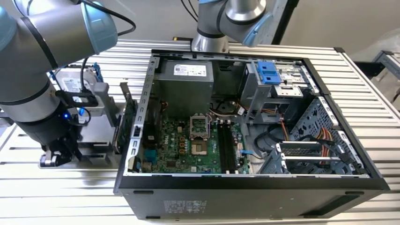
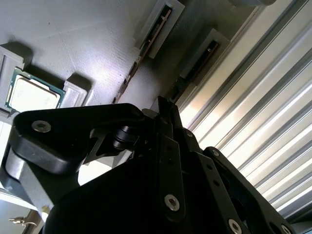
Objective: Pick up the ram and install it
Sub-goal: 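Pick up the ram and move it above insertion slot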
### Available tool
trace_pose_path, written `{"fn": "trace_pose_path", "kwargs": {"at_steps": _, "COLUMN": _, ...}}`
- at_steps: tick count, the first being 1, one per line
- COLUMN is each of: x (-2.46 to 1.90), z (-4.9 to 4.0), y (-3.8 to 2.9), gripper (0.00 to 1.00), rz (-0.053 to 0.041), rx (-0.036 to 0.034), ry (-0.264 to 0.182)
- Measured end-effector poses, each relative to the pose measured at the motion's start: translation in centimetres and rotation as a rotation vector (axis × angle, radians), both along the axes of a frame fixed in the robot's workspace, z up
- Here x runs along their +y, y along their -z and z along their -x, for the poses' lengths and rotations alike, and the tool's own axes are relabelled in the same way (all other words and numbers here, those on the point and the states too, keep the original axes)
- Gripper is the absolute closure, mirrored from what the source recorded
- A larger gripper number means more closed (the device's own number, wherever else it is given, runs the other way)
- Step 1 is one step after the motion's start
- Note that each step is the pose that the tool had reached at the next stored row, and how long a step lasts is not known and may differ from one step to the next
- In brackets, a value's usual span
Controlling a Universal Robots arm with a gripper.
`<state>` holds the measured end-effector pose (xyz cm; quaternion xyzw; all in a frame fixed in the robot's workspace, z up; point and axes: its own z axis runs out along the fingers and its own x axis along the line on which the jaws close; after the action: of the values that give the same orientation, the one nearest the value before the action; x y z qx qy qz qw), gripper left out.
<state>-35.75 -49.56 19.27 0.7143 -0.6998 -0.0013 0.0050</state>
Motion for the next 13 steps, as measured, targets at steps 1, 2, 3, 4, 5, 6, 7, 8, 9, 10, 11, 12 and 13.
{"fn": "trace_pose_path", "kwargs": {"at_steps": 1, "x": 0.00, "z": 0.00, "y": 0.00, "gripper": 1.00, "rz": 0.0000, "rx": 0.0000, "ry": 0.000}}
{"fn": "trace_pose_path", "kwargs": {"at_steps": 2, "x": 0.00, "z": 0.00, "y": 0.00, "gripper": 1.00, "rz": 0.0000, "rx": 0.0001, "ry": 0.000}}
{"fn": "trace_pose_path", "kwargs": {"at_steps": 3, "x": 0.00, "z": 0.00, "y": 0.00, "gripper": 1.00, "rz": 0.0000, "rx": 0.0000, "ry": 0.000}}
{"fn": "trace_pose_path", "kwargs": {"at_steps": 4, "x": 0.00, "z": 0.00, "y": 0.00, "gripper": 1.00, "rz": 0.0000, "rx": 0.0001, "ry": 0.000}}
{"fn": "trace_pose_path", "kwargs": {"at_steps": 5, "x": 0.00, "z": 0.00, "y": -0.01, "gripper": 1.00, "rz": -0.0001, "rx": 0.0001, "ry": 0.000}}
{"fn": "trace_pose_path", "kwargs": {"at_steps": 6, "x": 0.00, "z": 0.00, "y": -0.03, "gripper": 1.00, "rz": -0.0002, "rx": -0.0001, "ry": 0.000}}
{"fn": "trace_pose_path", "kwargs": {"at_steps": 7, "x": 0.00, "z": 0.00, "y": -0.09, "gripper": 1.00, "rz": -0.0001, "rx": 0.0000, "ry": 0.000}}
{"fn": "trace_pose_path", "kwargs": {"at_steps": 8, "x": 0.00, "z": 0.00, "y": -0.17, "gripper": 1.00, "rz": 0.0000, "rx": 0.0001, "ry": 0.000}}
{"fn": "trace_pose_path", "kwargs": {"at_steps": 9, "x": 0.00, "z": 0.00, "y": -0.25, "gripper": 1.00, "rz": 0.0000, "rx": 0.0001, "ry": 0.000}}
{"fn": "trace_pose_path", "kwargs": {"at_steps": 10, "x": 0.00, "z": 0.00, "y": -0.33, "gripper": 1.00, "rz": -0.0001, "rx": 0.0001, "ry": 0.000}}
{"fn": "trace_pose_path", "kwargs": {"at_steps": 11, "x": 0.00, "z": 0.00, "y": -0.42, "gripper": 1.00, "rz": -0.0001, "rx": 0.0001, "ry": 0.000}}
{"fn": "trace_pose_path", "kwargs": {"at_steps": 12, "x": 0.00, "z": 0.00, "y": -0.52, "gripper": 1.00, "rz": -0.0001, "rx": 0.0001, "ry": 0.000}}
{"fn": "trace_pose_path", "kwargs": {"at_steps": 13, "x": 0.00, "z": 0.00, "y": -0.61, "gripper": 1.00, "rz": -0.0001, "rx": 0.0001, "ry": 0.000}}
